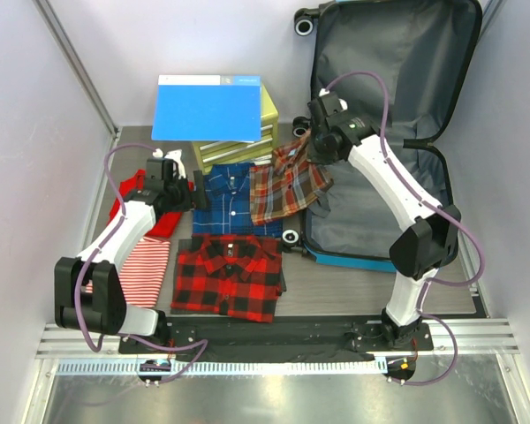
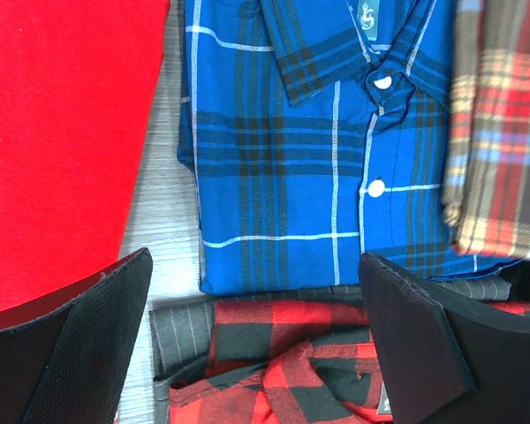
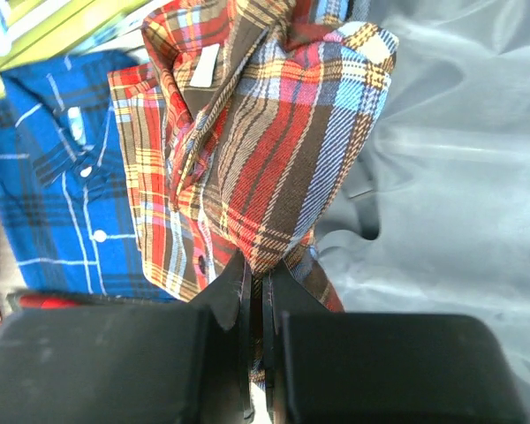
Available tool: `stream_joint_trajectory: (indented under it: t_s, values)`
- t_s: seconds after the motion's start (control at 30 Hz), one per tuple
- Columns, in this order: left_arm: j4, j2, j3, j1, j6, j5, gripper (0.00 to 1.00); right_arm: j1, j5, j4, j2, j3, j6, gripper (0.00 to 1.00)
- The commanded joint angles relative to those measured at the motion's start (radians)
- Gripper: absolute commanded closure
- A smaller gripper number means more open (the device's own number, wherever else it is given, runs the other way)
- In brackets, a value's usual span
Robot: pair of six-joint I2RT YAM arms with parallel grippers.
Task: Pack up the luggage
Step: Place the clothes in the luggage.
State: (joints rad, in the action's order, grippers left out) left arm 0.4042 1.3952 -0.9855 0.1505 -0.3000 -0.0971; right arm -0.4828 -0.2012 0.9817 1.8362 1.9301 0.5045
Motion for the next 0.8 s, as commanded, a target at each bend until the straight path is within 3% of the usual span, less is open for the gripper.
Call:
stream_joint_trajectory:
  t_s: [0.0,0.3,0.77]
  values:
    - [-0.022,-0.030,0.002,0.004,0.016,0.000,0.00,0.027,-0.041,-0.026,-0.087,-0.002,-0.024,0.99]
    - [-0.027,-0.027,0.010,0.003,0.016,-0.001,0.00,0.121,-0.040,-0.018,-0.135,-0.051,-0.049,0.99]
    - [-0.038,-0.005,0.018,0.003,0.012,-0.007,0.00,0.345,0.043,-0.058,-0.272,-0.379,-0.178,0.99]
